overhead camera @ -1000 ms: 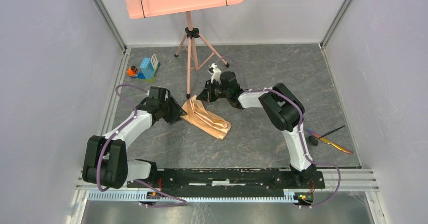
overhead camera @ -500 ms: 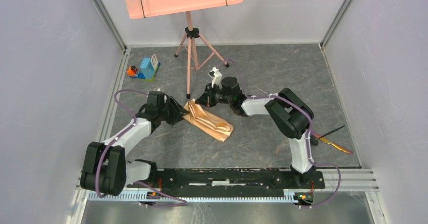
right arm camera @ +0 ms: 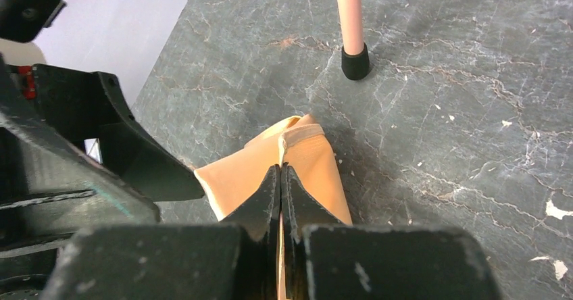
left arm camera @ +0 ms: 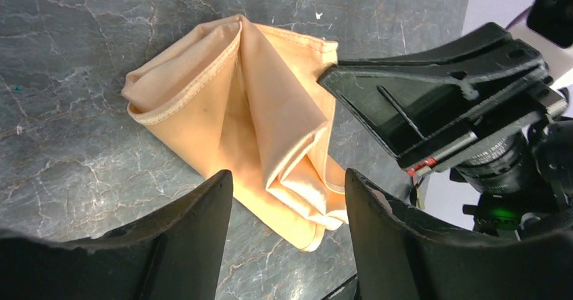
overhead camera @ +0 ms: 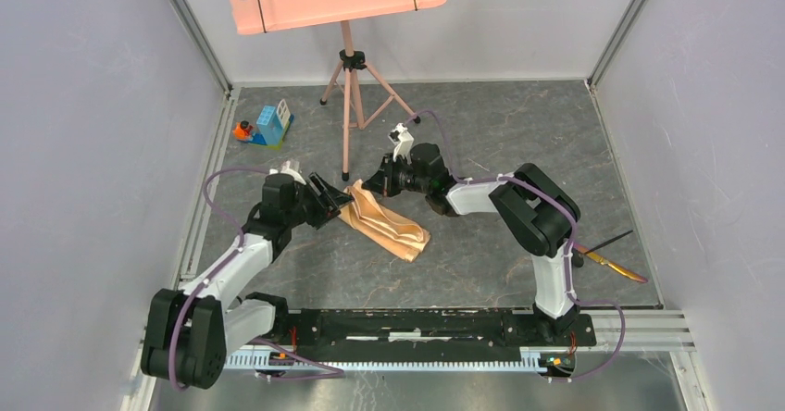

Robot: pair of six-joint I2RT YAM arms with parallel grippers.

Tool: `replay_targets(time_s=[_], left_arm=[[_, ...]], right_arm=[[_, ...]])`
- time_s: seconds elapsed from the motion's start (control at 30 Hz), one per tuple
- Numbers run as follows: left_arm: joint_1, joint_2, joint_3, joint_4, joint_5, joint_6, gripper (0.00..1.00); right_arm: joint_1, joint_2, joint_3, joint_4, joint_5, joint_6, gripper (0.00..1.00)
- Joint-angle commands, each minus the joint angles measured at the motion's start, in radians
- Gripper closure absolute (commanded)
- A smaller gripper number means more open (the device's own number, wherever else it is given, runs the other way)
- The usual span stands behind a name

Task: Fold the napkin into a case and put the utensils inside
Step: Grasp the top corner of the smaller rectangle folded napkin from the folded napkin.

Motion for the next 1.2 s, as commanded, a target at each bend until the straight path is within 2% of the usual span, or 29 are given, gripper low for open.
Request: replay_targets(time_s=[0.0,0.17,0.4,0.73,0.93,1.17], left_arm=[[0.0,0.073,0.036,0.065,0.013,-0.01,0.32],[0.001,0.194,0.046,0.18,0.033,-0.026,0.39],[0.001,0.241,0.028,0.194,-0.033,-0.028,0.58],[0.001,0.289,0.049,0.206,-0.042,-0.025,0.78],[0.001,0.305,0.069,0.201,-0.031,-0.022,0.84],[0.001,0.3,0.079,0.177,-0.046,-0.003,0.87]], right_arm=[[0.008,-0.065,-0.003,0.04,0.014,-0.013,1.0],[0.016,-0.076,0.001,0.021,0.025,-0.029,1.0],[0.026,-0.083,0.005,-0.009,0.027,-0.073,1.0],[0.09,-0.05,0.016,-0.042,0.016,-0.138,1.0],[0.116,-0.021,0.014,-0.04,0.016,-0.172,1.0],[0.118,0.022,0.009,-0.043,0.029,-0.205,1.0]])
